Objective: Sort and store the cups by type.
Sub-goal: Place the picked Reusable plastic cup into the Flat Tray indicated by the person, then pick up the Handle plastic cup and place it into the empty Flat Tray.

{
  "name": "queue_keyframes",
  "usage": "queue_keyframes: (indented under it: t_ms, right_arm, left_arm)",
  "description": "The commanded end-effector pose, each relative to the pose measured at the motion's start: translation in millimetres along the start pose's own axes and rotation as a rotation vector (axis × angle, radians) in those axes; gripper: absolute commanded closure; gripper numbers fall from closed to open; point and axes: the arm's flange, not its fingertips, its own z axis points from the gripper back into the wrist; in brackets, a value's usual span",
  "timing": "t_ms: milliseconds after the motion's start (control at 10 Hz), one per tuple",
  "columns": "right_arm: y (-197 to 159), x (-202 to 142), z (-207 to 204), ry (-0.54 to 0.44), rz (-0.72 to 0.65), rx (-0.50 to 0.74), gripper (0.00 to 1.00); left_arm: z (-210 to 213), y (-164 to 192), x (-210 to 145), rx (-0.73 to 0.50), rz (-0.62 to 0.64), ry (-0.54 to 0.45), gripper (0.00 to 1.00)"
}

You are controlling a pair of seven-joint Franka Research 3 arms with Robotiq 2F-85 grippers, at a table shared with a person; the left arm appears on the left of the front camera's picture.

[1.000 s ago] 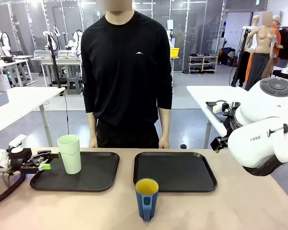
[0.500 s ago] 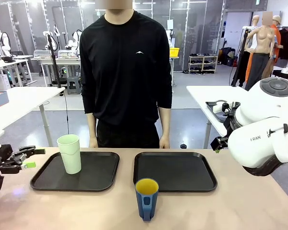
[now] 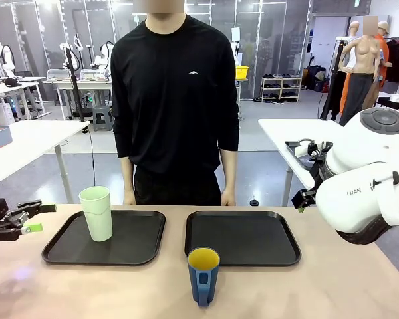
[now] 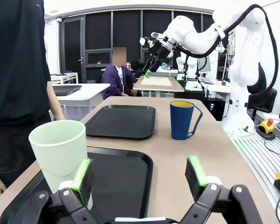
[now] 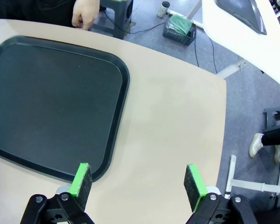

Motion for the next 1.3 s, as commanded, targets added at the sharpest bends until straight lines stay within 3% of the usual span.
queue_keyframes:
  t_ms: [0, 1200]
  right_arm:
    - [0.0, 0.2, 0.3, 0.001, 0.007, -0.003, 0.0]
    - [0.0, 0.2, 0.3, 0.001, 0.007, -0.003, 0.0]
  left_arm:
    - [-1.0, 2.0, 0.4, -0.003, -0.003, 0.001, 0.0]
    - [-1.0, 2.0, 0.4, -0.003, -0.003, 0.001, 0.0]
